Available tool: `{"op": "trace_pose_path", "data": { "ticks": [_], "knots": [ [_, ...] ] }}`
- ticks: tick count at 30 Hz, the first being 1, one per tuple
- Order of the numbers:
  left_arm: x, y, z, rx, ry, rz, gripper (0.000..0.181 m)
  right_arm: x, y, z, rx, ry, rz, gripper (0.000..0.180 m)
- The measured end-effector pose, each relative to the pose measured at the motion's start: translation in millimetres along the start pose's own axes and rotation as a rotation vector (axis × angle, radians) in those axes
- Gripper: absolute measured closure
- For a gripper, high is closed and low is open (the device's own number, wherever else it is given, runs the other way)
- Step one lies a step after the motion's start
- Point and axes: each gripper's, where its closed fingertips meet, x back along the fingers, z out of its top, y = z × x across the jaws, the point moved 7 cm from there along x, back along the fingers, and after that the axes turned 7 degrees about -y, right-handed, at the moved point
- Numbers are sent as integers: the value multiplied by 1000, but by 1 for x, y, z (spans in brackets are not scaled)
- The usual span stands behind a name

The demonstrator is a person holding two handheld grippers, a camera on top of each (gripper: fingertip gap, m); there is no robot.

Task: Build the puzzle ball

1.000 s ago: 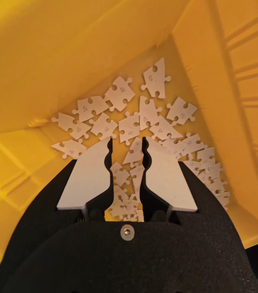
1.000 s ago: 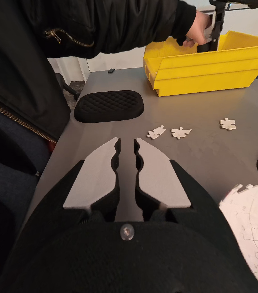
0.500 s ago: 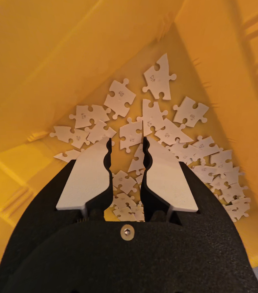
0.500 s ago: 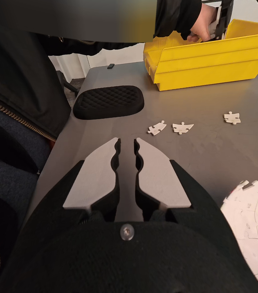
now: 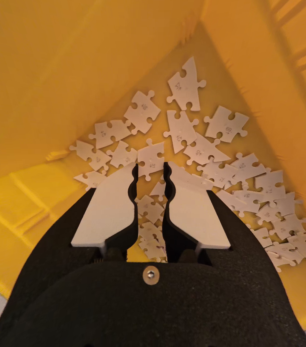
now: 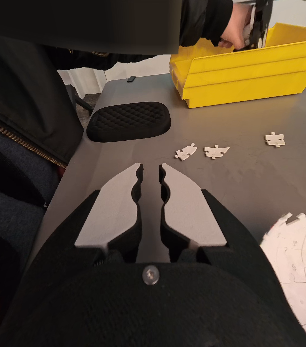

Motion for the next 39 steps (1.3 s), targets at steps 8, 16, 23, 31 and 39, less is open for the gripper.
{"op": "trace_pose_path", "data": {
  "ticks": [8, 16, 23, 31, 39],
  "knots": [
    [102, 17, -8, 109, 269, 28, 155, 1, -4, 3, 18, -2, -9, 163],
    [177, 204, -33, 48, 421, -130, 155, 17, -24, 26, 126, 83, -29, 163],
    [89, 343, -21, 15, 332, -271, 155, 48, -38, 42, 220, 180, -141, 163],
    [45, 370, -18, 19, 151, -170, 155, 56, -48, 36, 247, 177, -150, 163],
    [34, 370, -15, 27, 110, -107, 155, 53, -47, 32, 234, 158, -135, 163]
  ]
}}
